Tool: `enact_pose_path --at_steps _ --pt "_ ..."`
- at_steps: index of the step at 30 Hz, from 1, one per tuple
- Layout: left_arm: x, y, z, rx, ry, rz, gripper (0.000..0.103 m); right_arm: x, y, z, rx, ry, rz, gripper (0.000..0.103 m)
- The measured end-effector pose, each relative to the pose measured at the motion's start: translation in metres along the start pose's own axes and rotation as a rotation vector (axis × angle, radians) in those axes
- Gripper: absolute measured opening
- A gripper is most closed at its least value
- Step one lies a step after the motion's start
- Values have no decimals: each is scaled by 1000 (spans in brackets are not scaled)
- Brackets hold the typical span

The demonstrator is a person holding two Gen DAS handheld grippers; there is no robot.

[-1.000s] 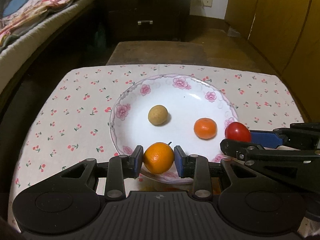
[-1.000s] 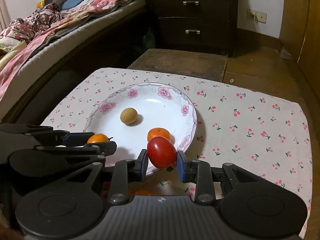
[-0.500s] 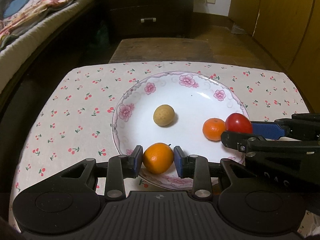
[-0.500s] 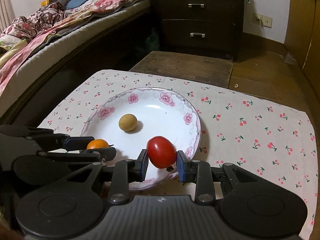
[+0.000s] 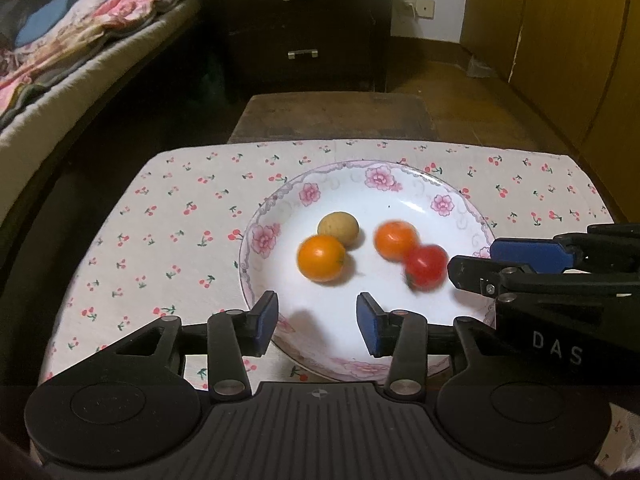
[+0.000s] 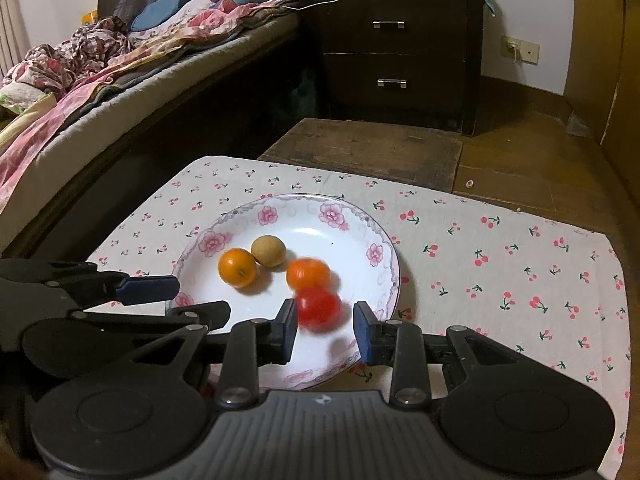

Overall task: Organize fruits
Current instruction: 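Open the left tool over the bowl while the right tool releases the red tomato, then withdraw both open tools from the bowl toward the remaining fruits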

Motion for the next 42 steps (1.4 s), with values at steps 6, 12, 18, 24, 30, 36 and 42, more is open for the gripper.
enact_pose_path --at_steps 6,12,18,24,30,36,42 --pt "-2 -7 -1 -1 4 15 54 -1 -6 -2 3 -3 7 33" --pt "-1 -16 -1 -4 14 33 57 -1 -16 -6 10 -12 14 33" --pt "2 -26 -2 -3 23 44 59 1 -25 -11 15 -20 18 33" --pt "9 -38 -10 6 15 49 62 11 -34 -21 1 -21 14 33" --pt "22 -46 -15 21 4 33 62 23 -40 -34 -13 -28 1 33" --pt "38 -52 -22 46 -22 2 62 30 -46 -43 -30 -30 -7 33" --pt "56 -58 -19 72 -25 -25 62 38 -52 -39 -27 -12 -16 33"
Point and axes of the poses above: each gripper's, at about its wrist camera, not at the fingertips, and y roughly the way its jaws point, z to its right, x to its underside, the point moved 10 cm from there along y, roughly the way its jaws point, and after that the axes turned 7 degrees about -x, right-handed, at the moved point
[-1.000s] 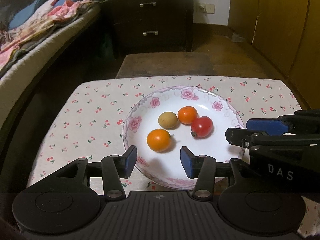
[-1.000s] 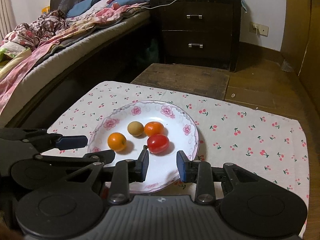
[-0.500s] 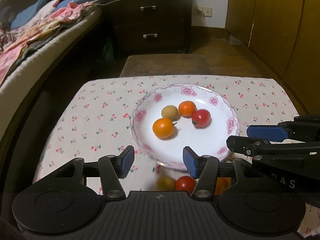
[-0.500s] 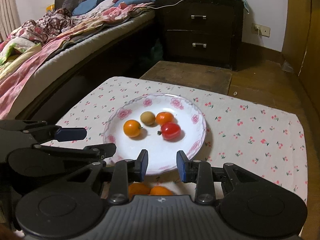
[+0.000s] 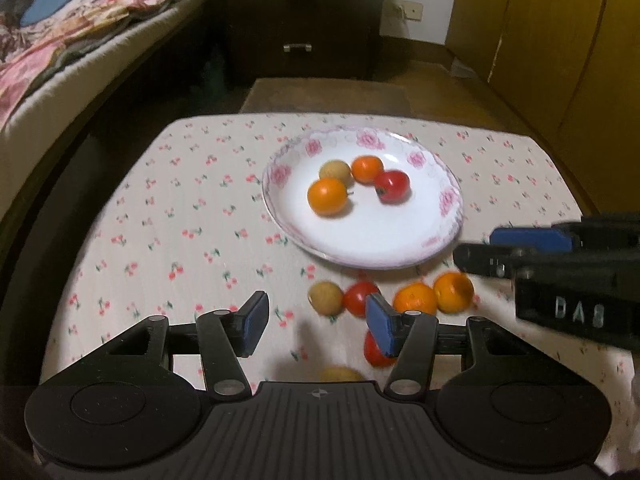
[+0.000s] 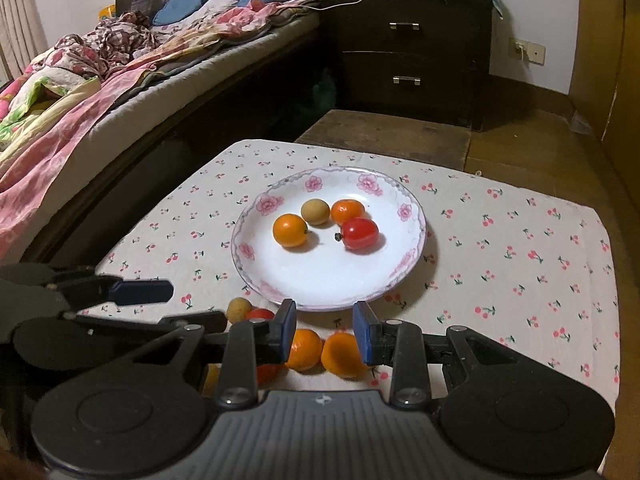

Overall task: Organize fruits
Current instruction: 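Withdraw both open tools from the bowl toward the remaining fruits, then grasp a brown round fruit with the left tool while the right tool grasps an orange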

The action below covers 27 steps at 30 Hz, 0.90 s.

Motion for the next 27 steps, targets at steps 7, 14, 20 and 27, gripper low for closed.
enact_pose_path --at_steps 7,14,20,27 --pt "24 1 2 17 3 -43 59 7 -9 7 5 24 -4 33" --pt "40 6 10 20 46 -61 57 16 -8 14 9 30 -25 33" --pt "46 13 16 26 64 -78 49 19 -6 31 23 74 -36 33" --pt "48 13 15 25 56 -80 37 21 2 42 21 117 -55 33"
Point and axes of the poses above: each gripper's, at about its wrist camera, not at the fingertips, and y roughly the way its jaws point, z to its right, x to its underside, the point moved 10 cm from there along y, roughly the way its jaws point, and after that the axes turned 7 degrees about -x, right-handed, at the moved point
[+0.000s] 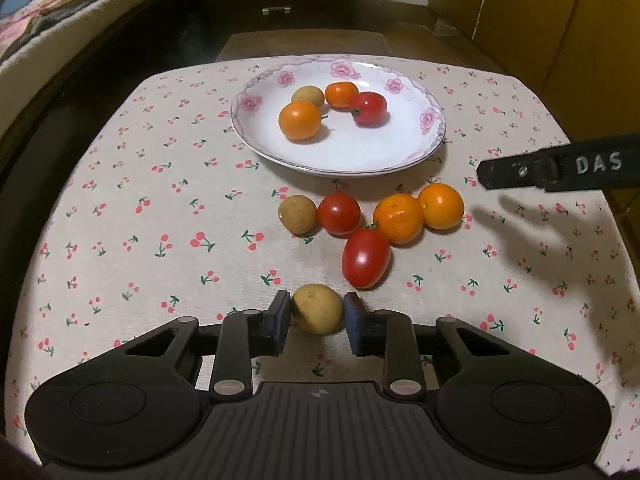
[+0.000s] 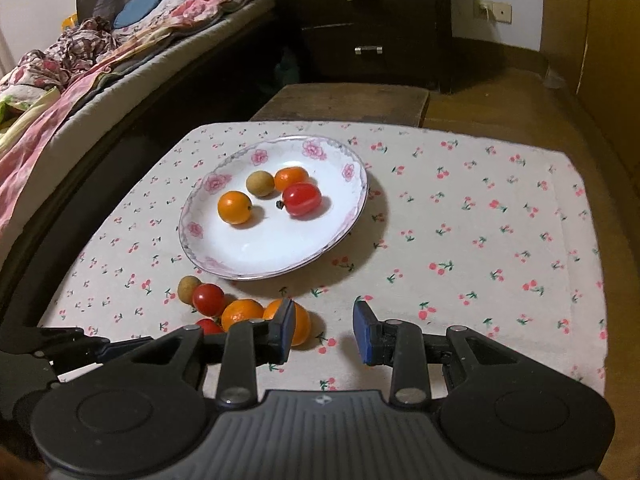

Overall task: Organize fruits
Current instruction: 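Grasp a brown round fruit with the left tool while the right tool grasps an orange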

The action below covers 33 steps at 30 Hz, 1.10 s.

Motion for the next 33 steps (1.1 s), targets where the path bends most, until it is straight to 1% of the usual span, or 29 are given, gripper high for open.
enact_pose_path --at_steps 6,8,14,16,23,27,33 --pt "0 0 -1 10 -5 -1 37 4 21 -12 -24 -34 -44 33" --pt "0 0 -1 15 -7 -3 37 2 27 -16 -36 -41 -46 33" --pt "3 3 -4 34 -32 -28 38 0 42 -20 -61 -25 -71 34" --pt "3 4 -4 37 -34 -27 38 -3 44 -19 -63 -18 -58 34" --pt "2 4 -2 38 -31 -25 38 -6 47 -14 -91 30 -57 34" --pt "2 4 -2 42 -33 -26 40 -4 45 -13 -103 43 -69 34" --pt "2 3 -1 49 -32 -30 40 7 35 -13 -91 32 -96 34"
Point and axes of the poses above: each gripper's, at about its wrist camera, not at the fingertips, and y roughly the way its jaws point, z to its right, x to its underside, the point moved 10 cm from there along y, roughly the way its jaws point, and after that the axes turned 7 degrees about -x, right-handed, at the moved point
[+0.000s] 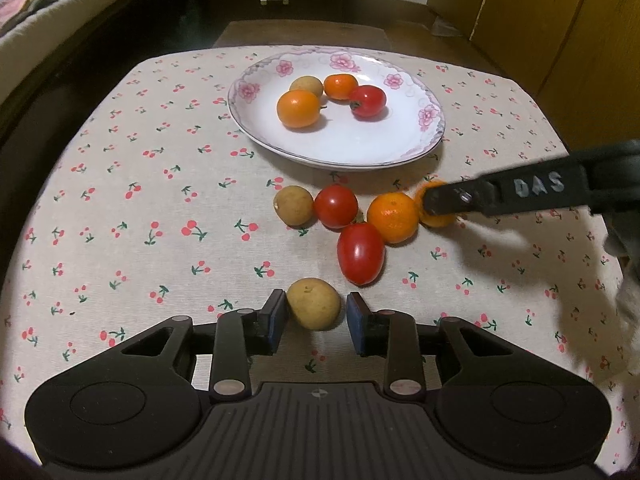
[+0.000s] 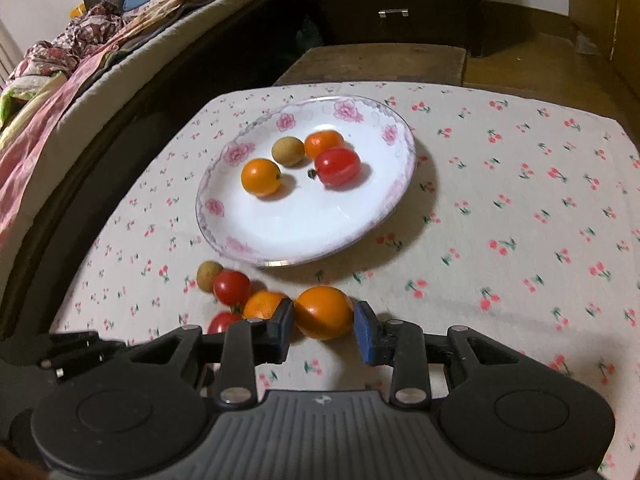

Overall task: Organize fruits
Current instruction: 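Grasp a brown round fruit with the left tool while the right tool grasps an orange, then carry the brown fruit and orange in both tools over the white bowl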

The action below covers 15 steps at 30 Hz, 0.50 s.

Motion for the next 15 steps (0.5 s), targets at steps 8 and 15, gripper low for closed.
enact_pose_path --at_steps 8,15 --pt "2 -2 0 2 2 0 40 23 -31 4 43 -24 -34 29" --pt "2 -1 0 -13 1 19 43 31 -31 4 63 -50 -48 30"
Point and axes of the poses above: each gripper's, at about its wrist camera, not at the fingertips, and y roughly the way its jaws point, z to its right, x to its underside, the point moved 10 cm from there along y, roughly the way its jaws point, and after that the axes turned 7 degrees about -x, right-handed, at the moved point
